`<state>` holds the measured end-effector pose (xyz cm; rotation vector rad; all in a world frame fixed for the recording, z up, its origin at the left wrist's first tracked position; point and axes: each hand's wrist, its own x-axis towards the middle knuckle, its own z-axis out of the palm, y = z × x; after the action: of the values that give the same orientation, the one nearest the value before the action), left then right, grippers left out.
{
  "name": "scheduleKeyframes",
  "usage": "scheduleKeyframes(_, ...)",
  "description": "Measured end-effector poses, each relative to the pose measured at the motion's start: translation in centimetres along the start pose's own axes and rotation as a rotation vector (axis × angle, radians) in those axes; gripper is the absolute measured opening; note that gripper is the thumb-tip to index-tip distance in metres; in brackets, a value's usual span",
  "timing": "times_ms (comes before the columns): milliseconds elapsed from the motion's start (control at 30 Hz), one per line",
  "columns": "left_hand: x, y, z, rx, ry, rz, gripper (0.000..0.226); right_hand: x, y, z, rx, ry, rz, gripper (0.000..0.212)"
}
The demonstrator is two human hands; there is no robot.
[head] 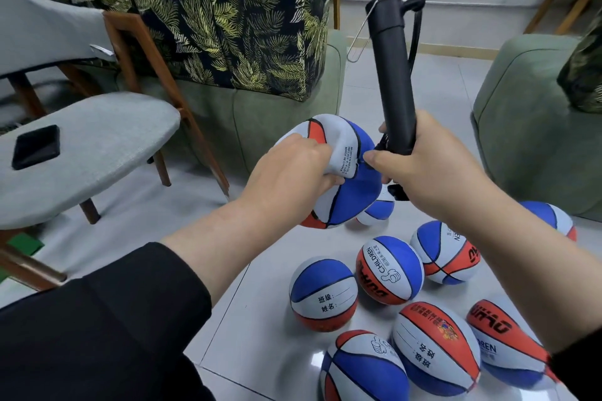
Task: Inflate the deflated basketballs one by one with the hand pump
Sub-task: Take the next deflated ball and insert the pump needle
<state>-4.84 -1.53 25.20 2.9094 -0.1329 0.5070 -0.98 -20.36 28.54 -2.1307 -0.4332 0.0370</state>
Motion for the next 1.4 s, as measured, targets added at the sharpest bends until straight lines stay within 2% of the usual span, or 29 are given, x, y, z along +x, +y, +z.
scheduleKeyframes(133, -0.2, 0.3, 0.3, 0.087, 0.153, 0.187, 0.047, -0.2, 0.5, 0.5, -0.015, -0.002, -0.013, 0.029)
scheduleKeyframes(500, -0.1, 0.1, 1.4, 0.052, 0.240, 0.152, 0.035, 0.4, 1.1, 1.8, 0.063, 0.043, -0.003, 0.029)
scheduleKeyframes(567, -0.1, 0.2, 1.1, 0.054, 0.198, 0.142, 0.028, 0.6, 1.3, 1.8, 0.057, 0.024, 0.013, 0.029)
scheduleKeyframes(700, -0.1, 0.6, 0.9, 0.064, -0.050, 0.075, 0.033, 0.8, 2.5, 1.8, 0.086, -0.080, 0.115, 0.027)
scheduleKeyframes(833, -0.8, -0.6, 1.4, 0.024, -0.129, -0.012, 0.044, 0.9, 2.8, 1.9, 0.280, -0.105, 0.221, 0.026)
scheduleKeyframes(933, -1.9, -1.8, 1.1, 0.034, -0.139, -0.030, 0.038, 0.5, 2.3, 2.7, 0.306, -0.152, 0.243, 0.025)
scheduleKeyframes(1033, -3.6, -3.7, 0.8, 0.032, -0.183, -0.079, 0.035, 0.2, 1.8, 4.4, 0.355, -0.216, 0.277, 0.032)
scheduleKeyframes(1300, -9.1, -10.9, 2.2, -0.090, -0.362, -0.381, 0.032, -0.8, 0.4, 9.8, 0.370, -0.365, 0.335, 0.033)
scheduleKeyframes(1400, -11.0, -13.7, 3.7, -0.165, -0.381, -0.480, 0.019, -1.6, 0.8, 12.2, 0.419, -0.430, 0.426, 0.033)
